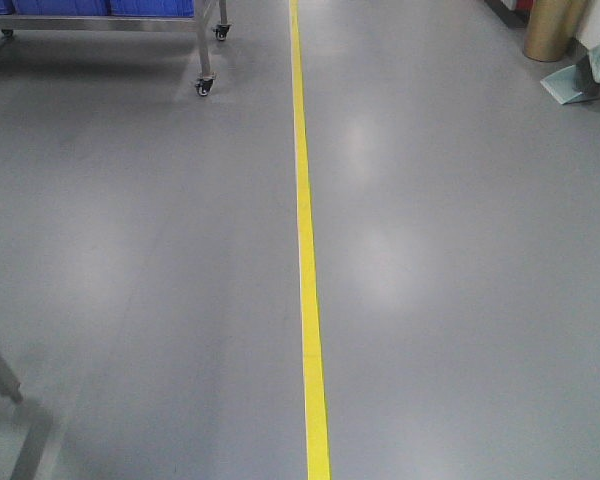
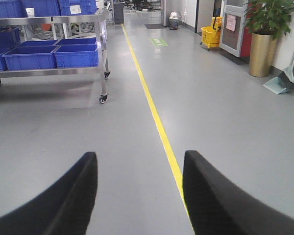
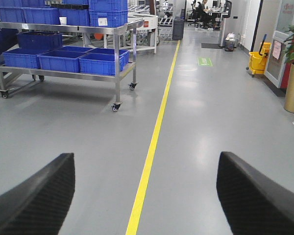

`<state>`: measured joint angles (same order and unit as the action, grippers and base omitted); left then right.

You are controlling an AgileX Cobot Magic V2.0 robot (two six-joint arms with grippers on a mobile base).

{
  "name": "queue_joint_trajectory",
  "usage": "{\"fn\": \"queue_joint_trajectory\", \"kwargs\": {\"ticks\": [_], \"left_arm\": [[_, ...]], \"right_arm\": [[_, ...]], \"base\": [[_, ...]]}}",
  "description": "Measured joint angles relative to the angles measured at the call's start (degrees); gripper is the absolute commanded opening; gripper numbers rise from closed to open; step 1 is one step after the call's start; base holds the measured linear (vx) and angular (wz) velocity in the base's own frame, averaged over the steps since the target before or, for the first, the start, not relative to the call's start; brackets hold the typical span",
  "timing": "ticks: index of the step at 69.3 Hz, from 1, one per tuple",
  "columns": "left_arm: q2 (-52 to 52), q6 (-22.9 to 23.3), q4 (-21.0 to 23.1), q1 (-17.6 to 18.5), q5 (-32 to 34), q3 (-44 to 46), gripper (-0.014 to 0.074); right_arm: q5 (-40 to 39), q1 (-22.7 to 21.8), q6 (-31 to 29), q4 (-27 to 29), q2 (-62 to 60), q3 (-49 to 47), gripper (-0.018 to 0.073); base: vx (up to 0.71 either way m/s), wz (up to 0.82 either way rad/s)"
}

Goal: Move and align brake pads A on conveyor
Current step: 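Drive forward along the yellow floor line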

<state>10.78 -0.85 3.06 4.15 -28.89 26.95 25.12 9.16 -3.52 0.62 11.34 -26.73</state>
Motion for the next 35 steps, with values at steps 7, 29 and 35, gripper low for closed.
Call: {"fn": "queue_joint_trajectory", "kwargs": {"ticks": [7, 29, 35], "left_arm": [[0.0, 0.0, 0.0, 0.0, 0.0, 0.0, 0.0388], [0.0, 0.0, 0.0, 0.0, 0.0, 0.0, 0.0388], [0.0, 0.0, 0.0, 0.0, 0.0, 0.0, 0.0388]], "right_arm": [[0.0, 0.0, 0.0, 0.0, 0.0, 0.0, 0.0563], [0.0, 0.0, 0.0, 0.0, 0.0, 0.0, 0.0563], [0.0, 0.0, 0.0, 0.0, 0.0, 0.0, 0.0563]], "base": [[0.66, 0.04], [0.61, 0.13], [0.57, 0.17]]}}
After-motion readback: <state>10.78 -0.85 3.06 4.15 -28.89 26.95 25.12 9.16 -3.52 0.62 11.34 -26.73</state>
